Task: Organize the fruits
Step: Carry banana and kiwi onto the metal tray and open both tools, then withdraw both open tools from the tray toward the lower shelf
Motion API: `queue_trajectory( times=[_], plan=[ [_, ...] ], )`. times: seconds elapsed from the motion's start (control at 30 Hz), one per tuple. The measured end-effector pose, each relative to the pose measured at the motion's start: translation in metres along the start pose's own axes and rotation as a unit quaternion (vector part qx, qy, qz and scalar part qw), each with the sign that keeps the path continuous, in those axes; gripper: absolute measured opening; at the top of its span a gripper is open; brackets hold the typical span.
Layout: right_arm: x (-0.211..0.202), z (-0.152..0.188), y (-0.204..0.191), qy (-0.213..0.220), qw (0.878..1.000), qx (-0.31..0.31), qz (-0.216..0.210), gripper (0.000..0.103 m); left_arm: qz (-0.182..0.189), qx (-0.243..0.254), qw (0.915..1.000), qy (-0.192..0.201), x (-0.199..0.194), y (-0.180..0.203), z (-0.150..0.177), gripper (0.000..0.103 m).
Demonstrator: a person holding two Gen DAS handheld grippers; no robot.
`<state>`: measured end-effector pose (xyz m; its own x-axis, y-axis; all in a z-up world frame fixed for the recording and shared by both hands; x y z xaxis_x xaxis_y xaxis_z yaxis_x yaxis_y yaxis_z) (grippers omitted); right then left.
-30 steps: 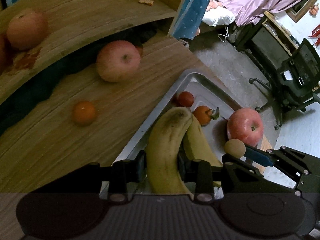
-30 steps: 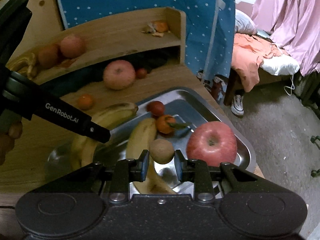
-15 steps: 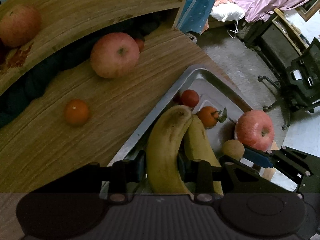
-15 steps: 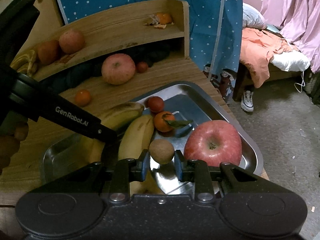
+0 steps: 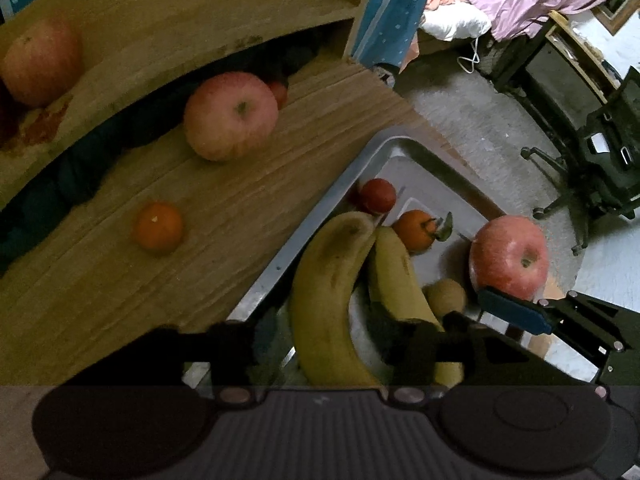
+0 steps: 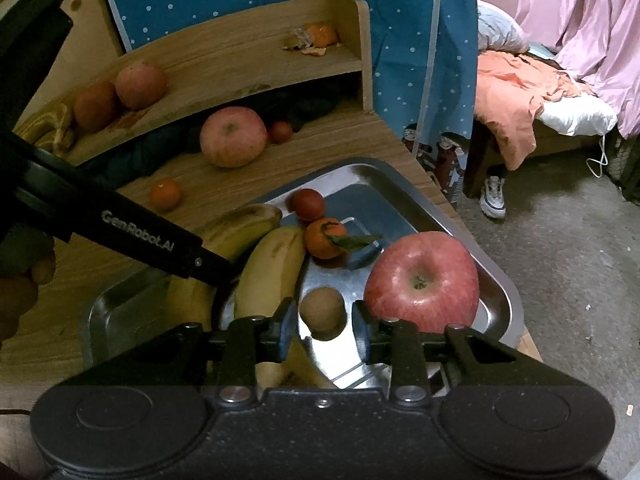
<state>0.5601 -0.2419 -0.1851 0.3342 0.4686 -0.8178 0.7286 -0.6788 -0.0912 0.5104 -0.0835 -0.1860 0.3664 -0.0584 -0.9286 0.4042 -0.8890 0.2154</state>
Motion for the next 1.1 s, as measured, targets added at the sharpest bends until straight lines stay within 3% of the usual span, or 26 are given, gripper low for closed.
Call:
queue_trajectory(
  times=[0.1, 0.2, 0.4, 0.53, 0.87, 1.1],
  plan=[
    [-0.01, 0.004, -0.007, 0.006, 1.0, 0.004, 0.007, 0.058, 0.009, 0.012, 0.9998, 0.013, -0.011, -0.001, 0.003, 0.076],
    [-0.023, 0.01, -0.015, 0.013, 1.0, 0.01, 0.024, 0.062, 0.016, 0.025, 0.999, 0.032, -0.026, -0.002, 0.008, 0.085],
    [-0.054, 0.022, -0.038, 0.037, 0.997, 0.03, 0.061, 0.086, 0.017, 0.051, 0.9961, 0.07, -0.064, -0.015, 0.026, 0.101],
    [-0.076, 0.031, -0.058, 0.057, 0.993, 0.043, 0.092, 0.1, 0.002, 0.059, 0.9945, 0.087, -0.089, -0.032, 0.046, 0.103],
    [-0.116, 0.068, -0.121, 0.081, 0.983, 0.079, 0.141, 0.102, -0.025, 0.061, 0.9932, 0.096, -0.133, -0.093, 0.108, 0.103],
    [-0.134, 0.098, -0.163, 0.061, 0.982, 0.095, 0.153, 0.102, -0.028, 0.058, 0.9939, 0.09, -0.152, -0.13, 0.147, 0.103]
  ],
)
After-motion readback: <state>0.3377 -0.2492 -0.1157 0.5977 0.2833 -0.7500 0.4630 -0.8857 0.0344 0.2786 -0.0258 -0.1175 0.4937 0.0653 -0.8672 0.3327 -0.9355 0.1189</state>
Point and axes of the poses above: each gripper's, at about its wrist camera, not at the fingertips, and x roughly the way its jaws point, y to its right, z to its underside, the point moved 3 cm from there along x, roughly the way its jaws point, and after that the axes turned 3 degrees about z, right-handed, at the moved point
